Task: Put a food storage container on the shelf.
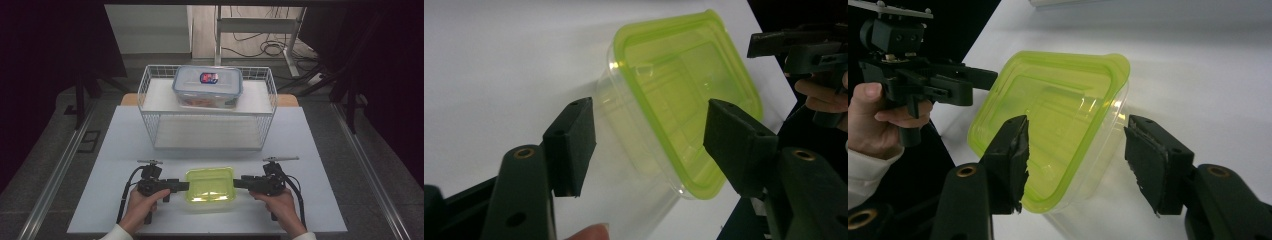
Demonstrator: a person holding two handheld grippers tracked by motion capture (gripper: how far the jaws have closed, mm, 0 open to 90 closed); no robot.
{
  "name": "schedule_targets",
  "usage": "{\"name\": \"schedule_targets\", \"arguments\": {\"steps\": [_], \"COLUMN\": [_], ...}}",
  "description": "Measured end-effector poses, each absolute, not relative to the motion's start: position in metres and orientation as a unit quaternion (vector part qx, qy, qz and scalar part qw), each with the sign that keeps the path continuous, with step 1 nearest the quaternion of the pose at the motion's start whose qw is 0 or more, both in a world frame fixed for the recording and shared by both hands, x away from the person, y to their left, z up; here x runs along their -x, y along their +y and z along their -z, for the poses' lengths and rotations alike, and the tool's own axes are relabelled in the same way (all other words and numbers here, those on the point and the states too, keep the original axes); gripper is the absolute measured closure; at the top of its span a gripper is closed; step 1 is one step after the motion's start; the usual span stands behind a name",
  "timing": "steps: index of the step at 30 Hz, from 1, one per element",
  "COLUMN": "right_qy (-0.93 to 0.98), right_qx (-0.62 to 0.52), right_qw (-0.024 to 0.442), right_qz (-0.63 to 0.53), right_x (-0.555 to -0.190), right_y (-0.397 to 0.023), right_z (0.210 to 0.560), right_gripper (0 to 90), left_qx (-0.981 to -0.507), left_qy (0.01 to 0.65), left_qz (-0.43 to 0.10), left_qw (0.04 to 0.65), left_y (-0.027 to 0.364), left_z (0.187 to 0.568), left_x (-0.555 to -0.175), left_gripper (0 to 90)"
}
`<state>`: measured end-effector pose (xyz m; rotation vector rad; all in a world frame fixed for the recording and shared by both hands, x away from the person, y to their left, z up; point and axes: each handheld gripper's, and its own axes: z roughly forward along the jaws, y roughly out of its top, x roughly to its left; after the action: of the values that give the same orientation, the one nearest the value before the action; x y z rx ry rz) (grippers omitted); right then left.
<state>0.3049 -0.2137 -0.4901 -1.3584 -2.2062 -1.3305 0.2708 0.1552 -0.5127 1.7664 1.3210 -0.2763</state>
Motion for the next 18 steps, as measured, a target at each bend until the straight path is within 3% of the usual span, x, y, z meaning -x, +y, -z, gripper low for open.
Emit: {"name": "schedule_targets", "arguments": {"steps": [13,18], "right_qy": [-0.761,-0.760], "right_qx": [0.465,0.470], "right_qw": [0.136,0.148], "right_qz": [0.431,0.423], "right_x": [-0.308,-0.309], "right_y": [-0.201,-0.200], "right_z": [0.506,0.513], "right_gripper": [54.7,65.7], "left_qx": [-0.709,-0.711], "left_qy": [0.533,0.530], "left_qz": [0.154,0.163], "left_qw": [0.436,0.432], "left_y": [0.148,0.144], "left_z": [0.520,0.524], "left_x": [-0.273,-0.274], "left_gripper": [53.3,68.4]}}
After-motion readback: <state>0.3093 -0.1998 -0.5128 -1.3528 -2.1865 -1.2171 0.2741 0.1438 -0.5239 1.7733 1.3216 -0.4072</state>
